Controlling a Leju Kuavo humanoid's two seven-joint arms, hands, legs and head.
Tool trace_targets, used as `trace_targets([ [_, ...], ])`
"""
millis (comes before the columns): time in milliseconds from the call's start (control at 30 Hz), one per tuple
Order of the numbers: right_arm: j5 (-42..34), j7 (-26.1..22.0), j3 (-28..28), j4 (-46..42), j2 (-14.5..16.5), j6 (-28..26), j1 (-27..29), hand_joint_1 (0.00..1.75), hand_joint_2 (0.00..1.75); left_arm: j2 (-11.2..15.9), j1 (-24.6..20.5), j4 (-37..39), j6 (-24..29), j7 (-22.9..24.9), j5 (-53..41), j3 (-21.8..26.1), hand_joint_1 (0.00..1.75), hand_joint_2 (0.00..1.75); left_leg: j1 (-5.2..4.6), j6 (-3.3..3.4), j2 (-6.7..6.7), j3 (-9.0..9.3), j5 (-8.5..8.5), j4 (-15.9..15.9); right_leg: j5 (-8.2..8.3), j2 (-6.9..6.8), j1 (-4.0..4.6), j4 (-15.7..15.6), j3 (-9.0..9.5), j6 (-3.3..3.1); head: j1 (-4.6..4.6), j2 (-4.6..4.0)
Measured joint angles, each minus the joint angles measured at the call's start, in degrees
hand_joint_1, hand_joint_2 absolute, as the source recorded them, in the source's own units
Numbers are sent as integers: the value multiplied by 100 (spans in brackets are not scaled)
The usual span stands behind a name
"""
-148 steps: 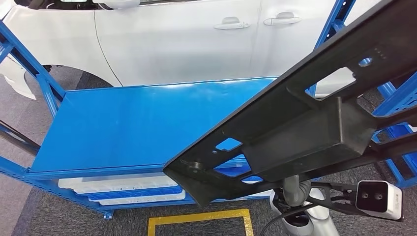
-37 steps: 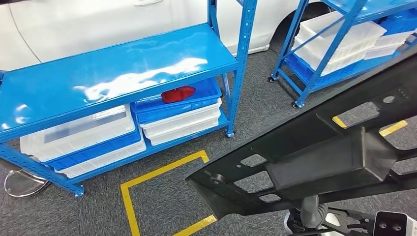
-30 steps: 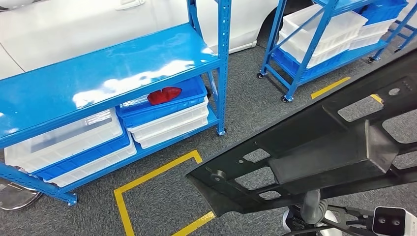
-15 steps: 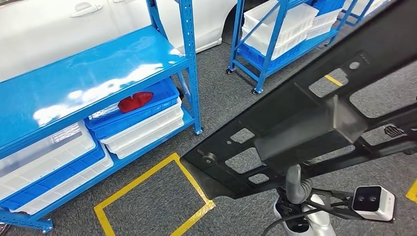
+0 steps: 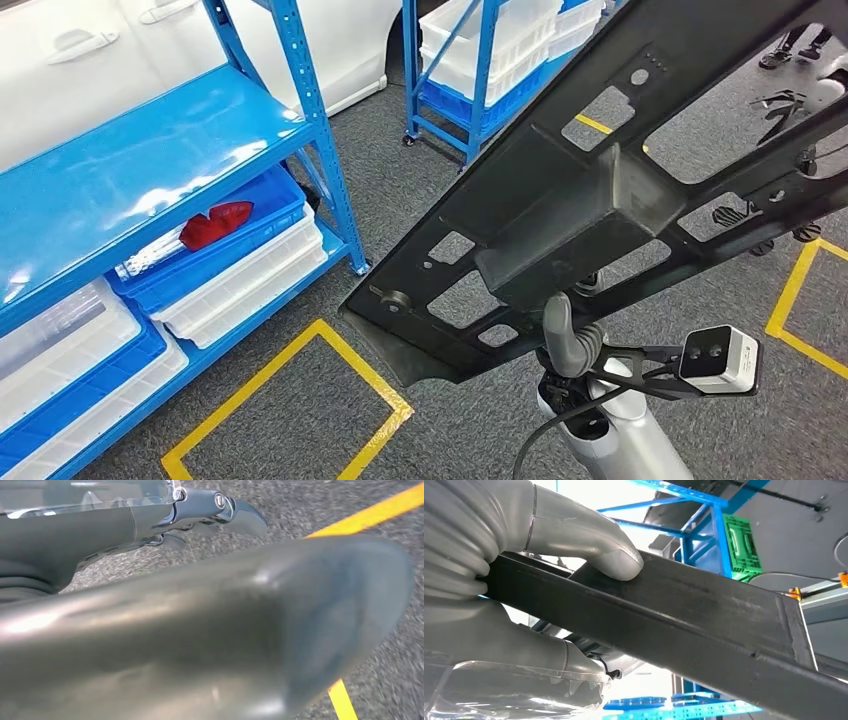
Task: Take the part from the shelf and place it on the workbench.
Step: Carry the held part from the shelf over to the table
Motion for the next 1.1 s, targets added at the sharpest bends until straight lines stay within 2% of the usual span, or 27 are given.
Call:
trace_targets([
  [67, -66, -2, 86, -36, -38, 22, -40, 175, 175, 12, 2, -1, -3, -36, 4, 31, 0, 0, 25, -35, -279, -220, -350, 533, 38, 112, -10, -23, -13, -61, -16, -1],
  [133, -119, -3, 147, -47, -56, 83, -67, 175, 175, 29, 21, -1, -1, -67, 5, 72, 0, 0, 31, -40, -405, -576, -708, 1331, 55, 245, 11, -20, -32, -92, -25, 0],
  [167, -138, -1, 163, -48, -65, 120, -71, 175, 175, 39, 29, -1, 2, -78, 5, 90, 0, 0, 30, -35, -420, -688, -755, 1564, 60, 315, 25, -17, -36, -99, -26, 0],
  [200, -160, 0, 174, -50, -73, 155, -76, 175, 175, 47, 33, -1, 5, -84, 4, 104, 0, 0, 30, -19, -428, -703, -685, 1581, 63, 390, 36, -12, -37, -103, -26, 0],
  [233, -181, 1, 182, -56, -79, 186, -87, 175, 175, 58, 35, -1, 8, -88, 2, 115, 0, 0, 28, 8, -453, -602, -506, 1350, 65, 466, 47, -5, -33, -103, -25, 0],
  [267, -201, 1, 189, -69, -82, 217, -102, 175, 175, 73, 35, -1, 11, -93, -3, 125, 0, 0, 23, 48, -535, -427, -273, 959, 67, 541, 50, 1, -30, -101, -27, 0],
  [300, -217, -1, 193, -90, -84, 250, -118, 175, 175, 98, 35, -1, 8, -101, -15, 132, 0, 0, 23, 97, -697, -247, -87, 551, 71, 610, 56, 10, -34, -91, -20, 0],
  [333, -223, -1, 196, -118, -85, 289, -131, 175, 175, 124, 38, -1, 2, -118, -31, 138, 0, 0, 20, 133, -842, -104, 37, 215, 81, 678, 50, 18, -50, -71, -14, 0],
  [367, -220, -2, 196, -156, -86, 332, -130, 175, 175, 151, 41, 0, -7, -145, -48, 141, 0, 0, 11, 159, -954, -30, 83, 27, 95, 742, 32, 21, -76, -42, -13, 0],
  [400, -209, -3, 196, -199, -87, 376, -119, 175, 175, 185, 42, 0, -16, -180, -65, 143, 0, 0, 2, 173, -995, -9, 74, -44, 115, 807, 13, 18, -103, -1, -10, 0],
  [433, -190, -3, 194, -250, -89, 419, -99, 175, 175, 210, 41, -1, -26, -221, -79, 144, 0, 0, -9, 177, -936, 2, 88, -87, 139, 881, -5, 3, -124, 44, -15, 0],
  [467, -168, -3, 192, -304, -91, 462, -76, 175, 175, 233, 33, -1, -34, -256, -90, 144, 0, 0, -4, 189, -860, 20, 116, -129, 147, 876, -11, 4, -137, 77, -16, 0],
  [500, -151, -3, 189, -352, -93, 500, -64, 175, 175, 250, 27, -1, -38, -282, -98, 145, 0, 0, 6, 210, -783, 46, 147, -186, 110, 775, -1, 50, -165, 105, -9, 0],
  [533, -137, -3, 187, -393, -94, 537, -62, 175, 175, 256, 24, -1, -38, -304, -104, 145, 0, 0, 16, 233, -696, 71, 177, -240, 10, 619, 13, 192, -233, 129, 0, 0],
  [567, -132, -3, 187, -419, -96, 568, -63, 175, 175, 260, 26, -1, -32, -319, -105, 145, 0, 0, 21, 250, -604, 87, 194, -271, -160, 423, 19, 471, -362, 147, 10, 0],
  [600, -134, -4, 190, -434, -96, 591, -65, 175, 175, 265, 32, -2, -21, -329, -104, 147, 0, 0, 11, 266, -522, 87, 195, -277, -356, 284, 18, 836, -539, 173, 16, 0],
  [633, -139, -4, 195, -440, -96, 607, -63, 175, 175, 269, 37, -1, -9, -335, -101, 151, 0, 0, 3, 269, -430, 79, 192, -268, -523, 220, 2, 1219, -721, 197, 17, 0],
  [667, -147, -4, 200, -441, -100, 615, -59, 175, 175, 273, 37, -1, 1, -338, -98, 156, 0, 0, -1, 267, -344, 70, 187, -259, -608, 193, -16, 1493, -848, 218, 18, 0],
  [700, -158, -3, 208, -441, -106, 615, -58, 175, 175, 275, 33, 0, 8, -338, -96, 163, 0, 0, -2, 260, -265, 62, 180, -248, -586, 173, -35, 1556, -866, 237, 18, 0],
  [733, -173, -3, 217, -441, -114, 617, -60, 175, 175, 275, 26, 1, 11, -338, -91, 171, 0, 0, -2, 247, -192, 58, 171, -235, -470, 141, -51, 1389, -762, 252, 18, 0],
  [767, -193, -2, 228, -440, -126, 624, -67, 175, 175, 274, 17, 1, 13, -335, -85, 179, 0, 0, 0, 229, -127, 57, 154, -215, -294, 68, -62, 1012, -541, 262, 19, 0],
  [833, -250, -2, 258, -422, -157, 670, -103, 175, 175, 270, 2, 1, 15, -327, -70, 196, 0, 0, -18, 168, -23, 50, 106, -159, -74, -128, -45, 290, -135, 218, 17, 0],
  [867, -280, -2, 274, -399, -177, 705, -130, 175, 175, 267, -6, 1, 16, -326, -66, 205, 0, 0, -29, 130, 20, 50, 85, -132, -35, -182, -27, 95, -37, 177, 14, 0],
  [900, -304, -2, 291, -363, -193, 742, -157, 175, 175, 262, -14, 1, 17, -331, -64, 215, 0, 0, -36, 92, 61, 53, 75, -120, -46, -180, -7, 53, -29, 127, 12, 0],
  [967, -337, 2, 339, -270, -222, 779, -217, 175, 175, 237, -41, 1, 9, -372, -68, 229, 0, 0, -21, 24, 126, 72, 63, -120, -16, -67, -2, 36, -49, 50, 9, 0],
  [1033, -394, 4, 426, -186, -264, 750, -302, 175, 175, 199, -66, 3, -28, -436, -87, 232, 0, 0, 9, -25, -26, 11, -96, 61, 23, 34, -14, 0, -49, -25, 0, -1],
  [1100, -467, 3, 512, -144, -347, 708, -322, 175, 175, 174, -69, 6, -77, -479, -110, 234, 0, 0, 29, -43, -296, -263, -470, 701, 52, 136, -7, -18, -56, -75, -20, -1],
])
